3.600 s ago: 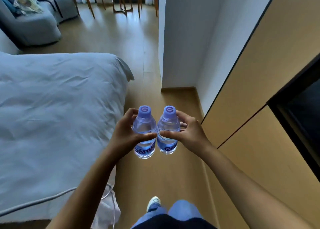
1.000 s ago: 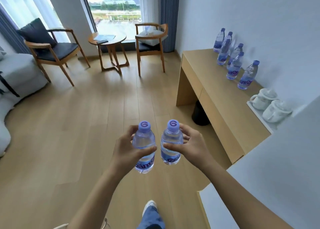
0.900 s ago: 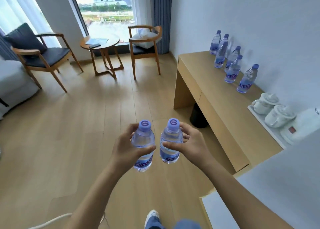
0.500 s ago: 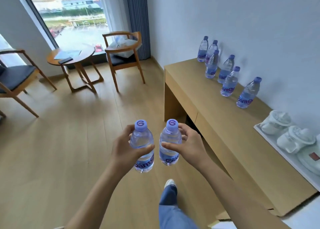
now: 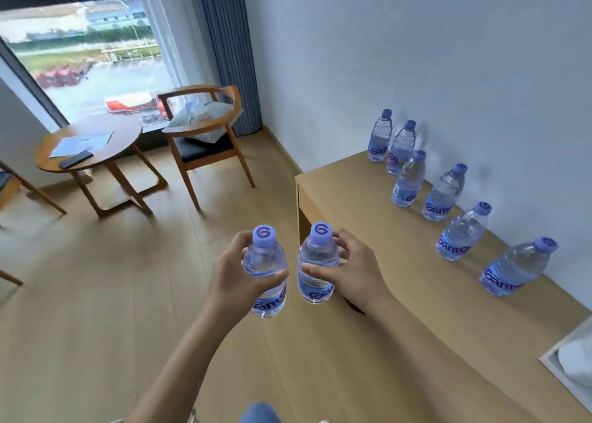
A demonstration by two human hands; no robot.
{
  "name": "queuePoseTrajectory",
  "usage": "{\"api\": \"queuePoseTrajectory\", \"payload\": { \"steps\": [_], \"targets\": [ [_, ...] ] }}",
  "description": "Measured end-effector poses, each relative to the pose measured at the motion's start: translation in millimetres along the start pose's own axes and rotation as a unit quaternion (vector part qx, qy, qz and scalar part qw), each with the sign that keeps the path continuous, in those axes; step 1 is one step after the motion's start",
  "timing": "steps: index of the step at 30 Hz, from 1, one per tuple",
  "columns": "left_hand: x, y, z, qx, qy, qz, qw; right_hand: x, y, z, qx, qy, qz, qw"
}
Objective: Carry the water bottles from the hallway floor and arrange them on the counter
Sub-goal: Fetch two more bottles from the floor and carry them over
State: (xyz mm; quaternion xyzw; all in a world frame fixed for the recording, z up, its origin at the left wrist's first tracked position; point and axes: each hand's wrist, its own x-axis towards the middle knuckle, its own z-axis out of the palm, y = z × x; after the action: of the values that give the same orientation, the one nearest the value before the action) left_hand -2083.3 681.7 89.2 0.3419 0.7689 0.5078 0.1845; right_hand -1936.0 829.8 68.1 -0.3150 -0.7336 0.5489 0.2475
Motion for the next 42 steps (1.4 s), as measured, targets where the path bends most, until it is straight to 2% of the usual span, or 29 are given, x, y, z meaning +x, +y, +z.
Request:
{"api": "queuePoseTrajectory", "payload": {
  "steps": [5, 9, 19, 25, 35, 42],
  "targets": [
    [109, -21, 10, 0.003, -0.043, 0.021, 0.999, 88, 12, 7, -0.007, 0.051, 0.029, 0.998],
    [206, -32, 19, -0.010, -0.112, 0.042, 0.993, 154, 19, 16, -0.009, 0.113, 0.055, 0.992],
    [379, -28, 69, 0.009, -0.287, 0.110, 0.951, 261, 28, 10, -0.003, 0.284, 0.136, 0.949],
    [434, -31, 137, 0.027, -0.345, 0.127, 0.929, 294, 57, -21, -0.013, 0.361, 0.171, 0.916],
    [488, -50, 246, 0.040, -0.364, 0.108, 0.924, 346, 118, -78, -0.033, 0.398, 0.231, 0.887],
    [506, -64, 283, 0.069, -0.379, 0.131, 0.914, 360, 141, -90, -0.038, 0.423, 0.262, 0.867]
  ]
}}
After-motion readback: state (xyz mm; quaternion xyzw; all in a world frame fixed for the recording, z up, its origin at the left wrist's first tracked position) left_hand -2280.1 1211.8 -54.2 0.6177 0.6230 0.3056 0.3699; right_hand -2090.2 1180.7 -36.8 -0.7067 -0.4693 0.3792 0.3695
